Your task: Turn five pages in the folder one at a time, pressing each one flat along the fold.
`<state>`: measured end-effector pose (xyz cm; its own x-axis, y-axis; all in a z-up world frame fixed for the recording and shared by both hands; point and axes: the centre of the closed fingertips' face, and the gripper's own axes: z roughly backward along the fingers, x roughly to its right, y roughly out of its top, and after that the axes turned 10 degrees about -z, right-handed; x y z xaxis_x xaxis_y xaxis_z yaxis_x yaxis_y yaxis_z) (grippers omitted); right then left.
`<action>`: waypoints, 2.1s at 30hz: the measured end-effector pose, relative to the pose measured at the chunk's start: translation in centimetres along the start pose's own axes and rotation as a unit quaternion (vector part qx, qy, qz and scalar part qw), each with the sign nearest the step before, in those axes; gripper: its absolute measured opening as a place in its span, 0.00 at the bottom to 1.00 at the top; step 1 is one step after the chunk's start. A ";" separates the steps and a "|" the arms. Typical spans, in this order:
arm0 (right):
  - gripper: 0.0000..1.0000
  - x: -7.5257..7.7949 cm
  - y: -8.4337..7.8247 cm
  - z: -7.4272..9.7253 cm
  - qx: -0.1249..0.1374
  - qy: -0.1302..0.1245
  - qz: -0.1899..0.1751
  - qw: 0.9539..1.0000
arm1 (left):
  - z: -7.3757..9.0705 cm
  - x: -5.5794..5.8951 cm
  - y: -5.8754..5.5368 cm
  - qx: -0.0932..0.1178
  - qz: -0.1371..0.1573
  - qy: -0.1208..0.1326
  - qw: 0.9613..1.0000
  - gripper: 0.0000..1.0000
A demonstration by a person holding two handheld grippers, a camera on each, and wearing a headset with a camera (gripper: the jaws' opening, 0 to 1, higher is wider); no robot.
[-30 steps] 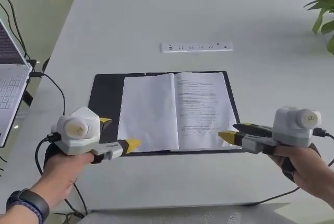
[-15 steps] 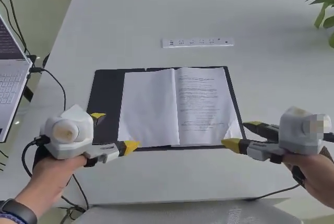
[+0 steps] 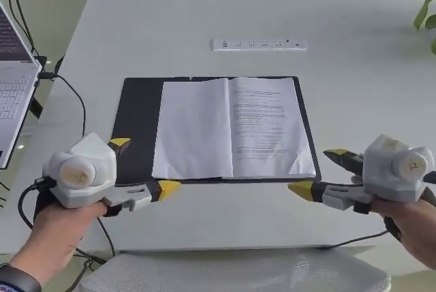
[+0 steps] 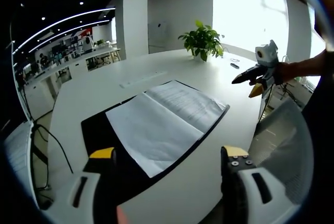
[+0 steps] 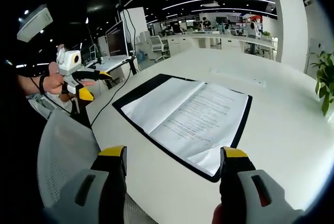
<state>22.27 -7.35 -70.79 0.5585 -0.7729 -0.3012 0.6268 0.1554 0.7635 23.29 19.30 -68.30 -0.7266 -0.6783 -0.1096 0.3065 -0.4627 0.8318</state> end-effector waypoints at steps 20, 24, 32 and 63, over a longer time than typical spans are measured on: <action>0.74 0.6 -0.5 0.9 0.004 -0.014 -0.017 1.000 | -1.3 -0.3 1.4 0.008 0.031 -0.005 0.999 0.82; 0.74 0.7 -0.7 1.3 0.008 -0.018 -0.025 1.000 | -1.9 0.2 1.8 0.008 0.030 -0.013 0.999 0.81; 0.73 0.9 -1.2 1.9 0.012 -0.021 -0.036 0.999 | -3.9 1.2 2.9 0.010 0.022 -0.034 0.999 0.80; 0.72 2.8 -2.8 2.4 0.004 -0.027 -0.062 0.998 | -19.4 11.1 9.6 0.017 0.002 -0.149 0.989 0.74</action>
<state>20.77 -11.38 -72.39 0.4479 -0.8173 -0.3624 0.6845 0.0527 0.7271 30.07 -3.69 -72.10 -0.8761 -0.4791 0.0548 0.2927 -0.4380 0.8500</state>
